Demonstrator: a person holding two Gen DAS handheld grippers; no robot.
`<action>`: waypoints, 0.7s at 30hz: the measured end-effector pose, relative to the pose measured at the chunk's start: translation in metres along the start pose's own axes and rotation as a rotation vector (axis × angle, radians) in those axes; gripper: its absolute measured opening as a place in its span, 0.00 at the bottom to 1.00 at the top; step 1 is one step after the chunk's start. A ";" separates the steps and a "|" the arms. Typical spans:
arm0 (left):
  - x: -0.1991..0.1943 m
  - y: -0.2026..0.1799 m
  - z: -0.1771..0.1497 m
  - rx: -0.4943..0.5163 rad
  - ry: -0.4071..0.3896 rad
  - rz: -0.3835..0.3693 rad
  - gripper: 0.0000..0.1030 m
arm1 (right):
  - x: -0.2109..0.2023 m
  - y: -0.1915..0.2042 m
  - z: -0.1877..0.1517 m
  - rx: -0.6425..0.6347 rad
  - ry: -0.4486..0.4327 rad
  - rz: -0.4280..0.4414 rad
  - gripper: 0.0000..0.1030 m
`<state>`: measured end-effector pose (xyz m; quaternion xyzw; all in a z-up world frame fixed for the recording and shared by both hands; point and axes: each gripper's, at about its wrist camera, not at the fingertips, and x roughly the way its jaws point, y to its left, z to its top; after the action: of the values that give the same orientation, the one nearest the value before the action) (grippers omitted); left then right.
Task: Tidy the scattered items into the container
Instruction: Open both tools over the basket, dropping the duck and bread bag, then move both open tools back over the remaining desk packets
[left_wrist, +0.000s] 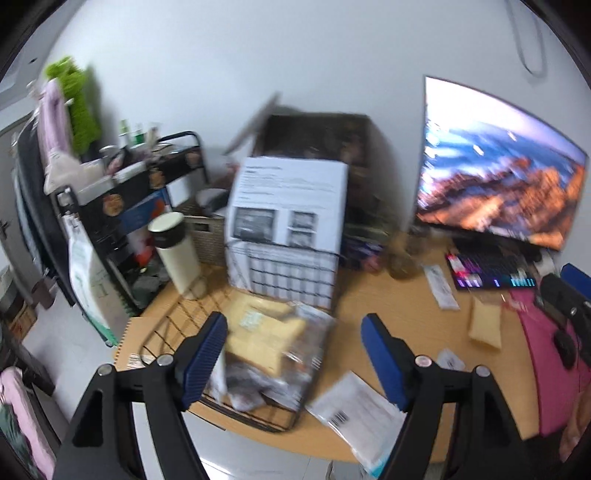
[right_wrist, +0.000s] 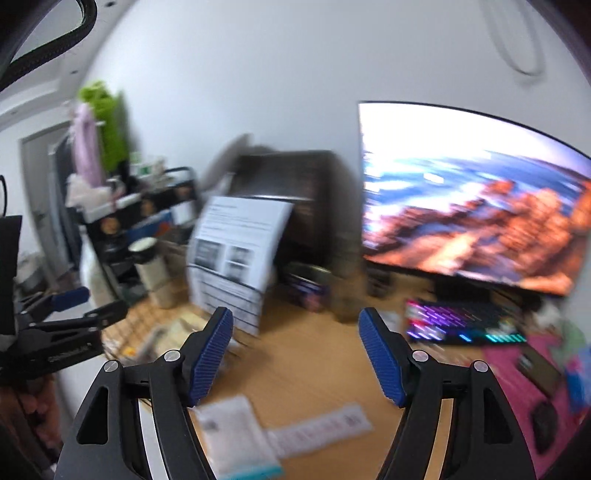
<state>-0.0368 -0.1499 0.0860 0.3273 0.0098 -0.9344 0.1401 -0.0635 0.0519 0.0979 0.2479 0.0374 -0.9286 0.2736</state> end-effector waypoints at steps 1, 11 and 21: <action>0.000 -0.008 -0.003 0.014 0.014 -0.008 0.77 | -0.004 -0.007 -0.004 0.009 0.015 -0.006 0.70; 0.040 -0.083 -0.083 0.089 0.292 -0.099 0.77 | -0.028 -0.081 -0.081 0.077 0.188 -0.085 0.70; 0.105 -0.102 -0.121 0.034 0.462 -0.019 0.77 | -0.006 -0.100 -0.102 0.066 0.249 -0.013 0.70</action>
<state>-0.0689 -0.0655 -0.0813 0.5346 0.0291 -0.8361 0.1197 -0.0670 0.1608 0.0053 0.3700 0.0422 -0.8931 0.2523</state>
